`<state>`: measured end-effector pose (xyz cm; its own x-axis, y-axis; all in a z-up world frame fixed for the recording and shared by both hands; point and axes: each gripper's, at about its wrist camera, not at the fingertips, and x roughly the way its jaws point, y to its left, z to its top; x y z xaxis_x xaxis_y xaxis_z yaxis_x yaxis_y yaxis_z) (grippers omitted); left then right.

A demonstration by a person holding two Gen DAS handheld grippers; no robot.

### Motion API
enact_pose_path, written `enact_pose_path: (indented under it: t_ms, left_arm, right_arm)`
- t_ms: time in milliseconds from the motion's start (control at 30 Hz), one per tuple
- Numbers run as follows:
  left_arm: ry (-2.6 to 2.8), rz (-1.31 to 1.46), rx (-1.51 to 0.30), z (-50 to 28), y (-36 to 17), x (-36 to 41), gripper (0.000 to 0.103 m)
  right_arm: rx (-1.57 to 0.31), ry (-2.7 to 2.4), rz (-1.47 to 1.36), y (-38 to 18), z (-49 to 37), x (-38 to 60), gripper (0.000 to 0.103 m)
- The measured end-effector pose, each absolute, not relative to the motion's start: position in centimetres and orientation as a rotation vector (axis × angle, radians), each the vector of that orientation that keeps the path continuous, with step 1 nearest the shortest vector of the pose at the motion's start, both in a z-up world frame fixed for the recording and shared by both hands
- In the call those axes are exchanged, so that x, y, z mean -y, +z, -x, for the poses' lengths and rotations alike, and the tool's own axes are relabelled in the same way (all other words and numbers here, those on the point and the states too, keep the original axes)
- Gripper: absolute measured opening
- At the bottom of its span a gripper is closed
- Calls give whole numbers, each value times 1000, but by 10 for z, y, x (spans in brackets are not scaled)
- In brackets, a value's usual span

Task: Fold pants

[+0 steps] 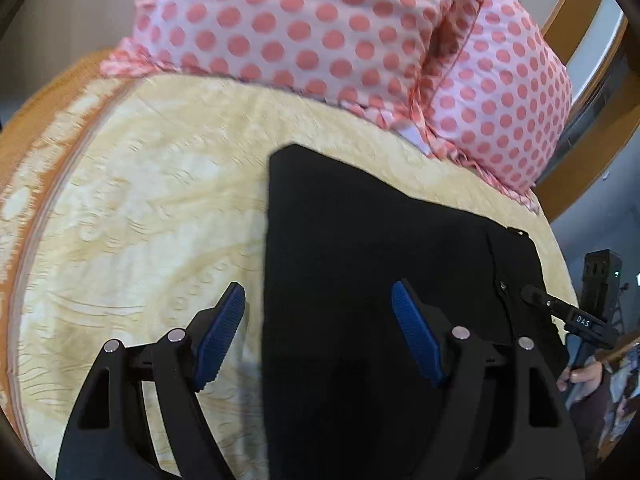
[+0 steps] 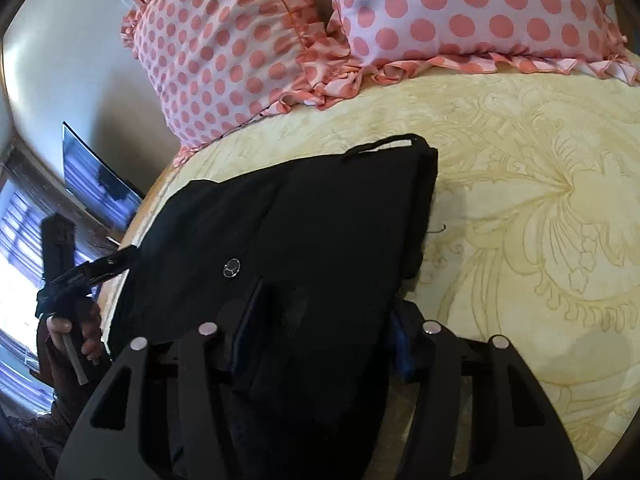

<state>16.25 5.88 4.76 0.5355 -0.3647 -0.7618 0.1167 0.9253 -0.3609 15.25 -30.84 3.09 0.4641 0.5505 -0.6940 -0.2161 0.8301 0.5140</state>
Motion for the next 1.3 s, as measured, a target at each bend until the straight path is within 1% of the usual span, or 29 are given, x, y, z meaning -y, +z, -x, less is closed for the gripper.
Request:
enact_pose_path:
  t_ms: [100,133,167,200,233,267,300,333,367,400,433,500,667,833,900,1000,1067,1133,1167,1200,1233,1300]
  left_arm:
    - [-339,298,-1033,-172,38,-50,77]
    - [-339,285,-1044,-174,36,-45,78]
    - [-336,263,-1041,-174,37,-40,77]
    - [-334,248,-1053,-175,36,-37,71]
    - [-311,231,-1045,-174,37,-35,56]
    - [-297,219,-1040,-172,38,-35,53]
    - [-296,214,-1033,-170,40,-36,40]
    - [-290,203,-1023,-169,41,-37,27]
    - [-285,189,-1016,-167,42,-38,24]
    - [-286,182,-1010,-166,43,-38,16]
    - [-284,170,-997,-164,44,-38,12]
    - [-280,154,-980,-161,48,-37,10]
    - [-299,136,-880,-164,79,-29,10]
    - [-242,124,-783,-209,104,-21,10]
    - [-214,149,-789,-236,101,-23,10]
    - [-206,173,-869,-273,76,-23,10]
    - [-176,180,-973,-292,45,-24,12]
    - [-150,176,-985,-295,31,-25,21]
    - [-148,182,-973,-293,30,-27,21]
    - [-150,190,-971,-292,31,-28,21]
    - [-148,209,-963,-290,35,-32,21]
    - [-117,223,-929,-278,48,-39,20]
  right_arm:
    - [-962,510,-363,29,-149,309,51]
    - [-958,510,-345,30,-148,307,49]
    - [-960,507,-331,30,-148,306,44]
    - [-964,505,-325,30,-147,305,36]
    - [-956,493,-305,32,-145,303,30]
    - [-940,491,-282,35,-142,301,27]
    - [-923,492,-255,38,-139,298,16]
    - [-899,523,-255,43,-136,295,15]
    - [-880,535,-240,49,-132,291,15]
    - [-868,541,-225,53,-130,289,14]
    - [-861,544,-216,57,-129,288,14]
    - [-867,541,-224,62,-132,286,13]
    - [-853,542,-217,88,-151,283,12]
    - [-777,512,-229,112,-198,285,11]
    - [-759,479,-248,110,-225,292,11]
    - [-813,429,-301,85,-259,301,11]
    - [-903,367,-302,55,-276,300,13]
    - [-945,317,-309,38,-280,301,29]
    - [-947,306,-321,35,-279,303,35]
    - [-960,283,-323,36,-278,306,50]
    - [-972,253,-319,37,-278,309,60]
    - [-964,198,-329,45,-271,319,64]
